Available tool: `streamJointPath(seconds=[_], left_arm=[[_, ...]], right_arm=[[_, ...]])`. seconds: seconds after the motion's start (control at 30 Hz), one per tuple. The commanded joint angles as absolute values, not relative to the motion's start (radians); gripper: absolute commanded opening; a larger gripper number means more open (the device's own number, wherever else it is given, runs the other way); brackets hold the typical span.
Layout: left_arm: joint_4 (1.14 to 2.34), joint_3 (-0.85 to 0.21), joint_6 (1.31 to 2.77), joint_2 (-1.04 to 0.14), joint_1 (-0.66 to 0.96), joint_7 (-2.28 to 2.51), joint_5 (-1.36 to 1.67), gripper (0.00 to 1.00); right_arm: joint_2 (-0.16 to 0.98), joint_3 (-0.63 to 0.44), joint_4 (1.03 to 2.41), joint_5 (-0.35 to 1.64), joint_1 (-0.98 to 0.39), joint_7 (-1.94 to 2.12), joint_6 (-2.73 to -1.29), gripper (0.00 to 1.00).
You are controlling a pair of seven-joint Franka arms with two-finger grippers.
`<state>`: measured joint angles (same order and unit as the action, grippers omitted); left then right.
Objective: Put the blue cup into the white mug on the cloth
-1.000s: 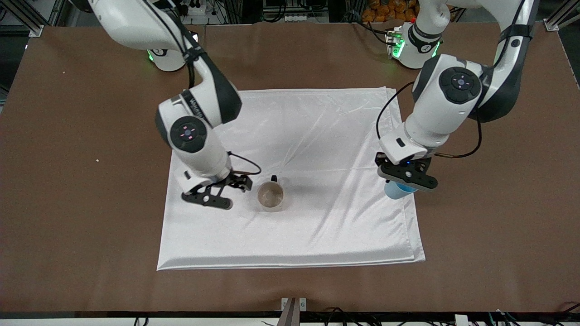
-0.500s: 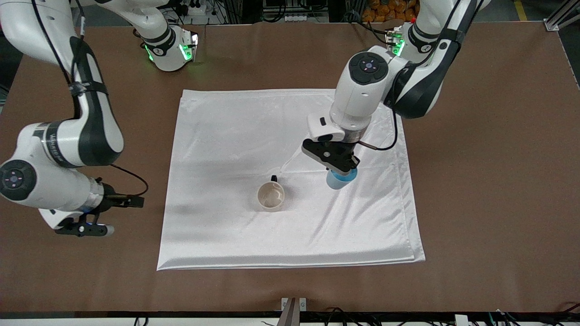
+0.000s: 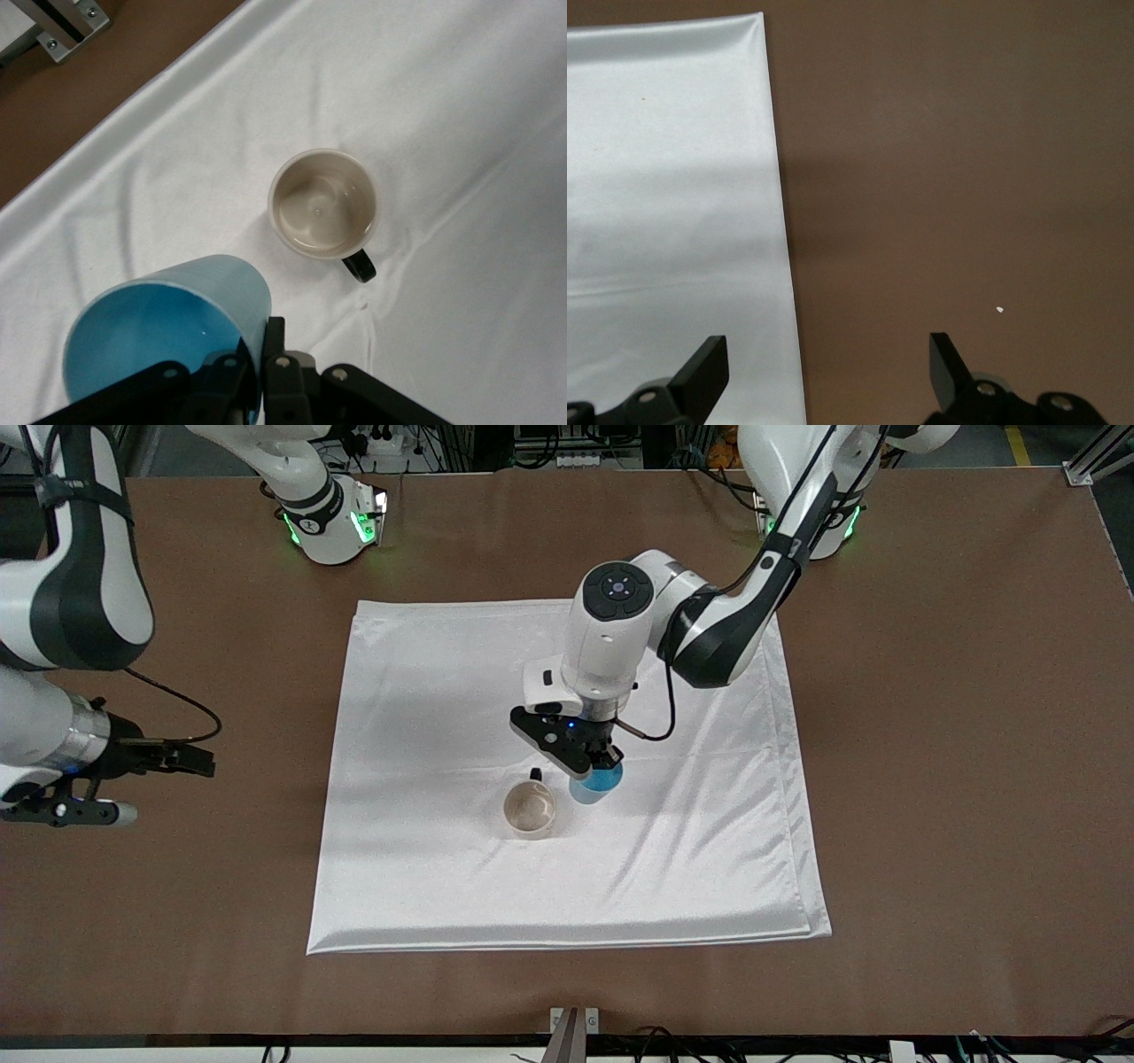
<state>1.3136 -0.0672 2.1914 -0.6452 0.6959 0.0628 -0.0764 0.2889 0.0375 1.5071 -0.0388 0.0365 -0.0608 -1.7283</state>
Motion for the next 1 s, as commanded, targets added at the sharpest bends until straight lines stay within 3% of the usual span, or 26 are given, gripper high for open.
streamJointPath(seconds=[0.0, 0.27, 0.97], left_arm=[[1.183, -0.048, 2.166, -0.736, 0.729, 0.071, -0.101, 0.0], [1.117, 0.028, 2.172, -0.784, 0.819, 0.072, -0.098, 0.0], [1.028, 0.025, 2.332, -0.925, 0.821, 0.069, -0.074, 0.0]], right_arm=[[0.175, 0.048, 1.565, -0.032, 0.066, -0.052, -1.729, 1.0], [0.104, 0.054, 1.529, -0.032, 0.064, -0.052, -1.723, 1.0], [0.08, 0.071, 1.485, -0.026, 0.032, -0.066, -1.672, 1.0]])
